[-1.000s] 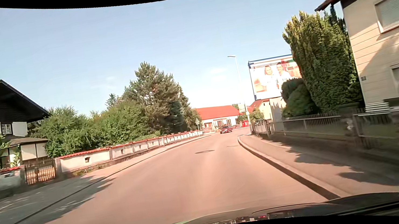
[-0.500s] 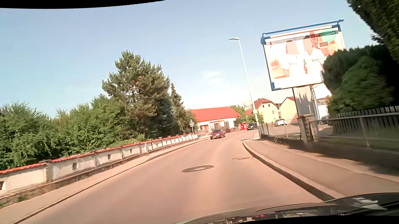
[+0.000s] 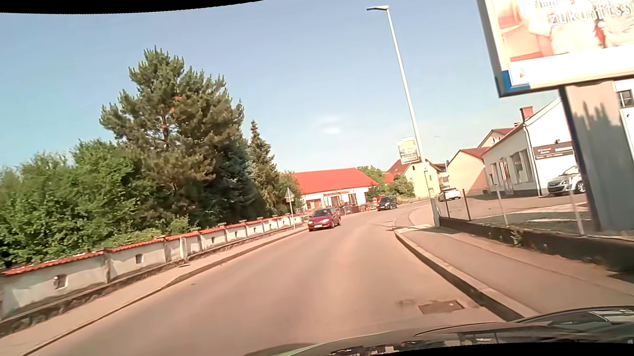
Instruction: Follow the waypoints while adhering to traffic rules and regulations
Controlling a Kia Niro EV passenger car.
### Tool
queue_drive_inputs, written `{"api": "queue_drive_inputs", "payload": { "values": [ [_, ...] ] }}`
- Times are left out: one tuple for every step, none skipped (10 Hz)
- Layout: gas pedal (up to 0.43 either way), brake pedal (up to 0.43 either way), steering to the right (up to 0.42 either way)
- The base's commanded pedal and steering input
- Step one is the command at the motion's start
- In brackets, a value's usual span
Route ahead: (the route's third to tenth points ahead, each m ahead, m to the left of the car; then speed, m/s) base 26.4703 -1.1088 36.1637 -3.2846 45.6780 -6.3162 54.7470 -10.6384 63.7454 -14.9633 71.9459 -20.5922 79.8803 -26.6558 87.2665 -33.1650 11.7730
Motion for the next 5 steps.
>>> {"api": "queue_drive_inputs", "payload": {
  "values": [
    [0.079,0.0,0.026],
    [0.079,0.0,0.032],
    [0.079,0.0,0.035],
    [0.067,0.0,0.034],
    [0.079,0.0,0.036]
  ]
}}
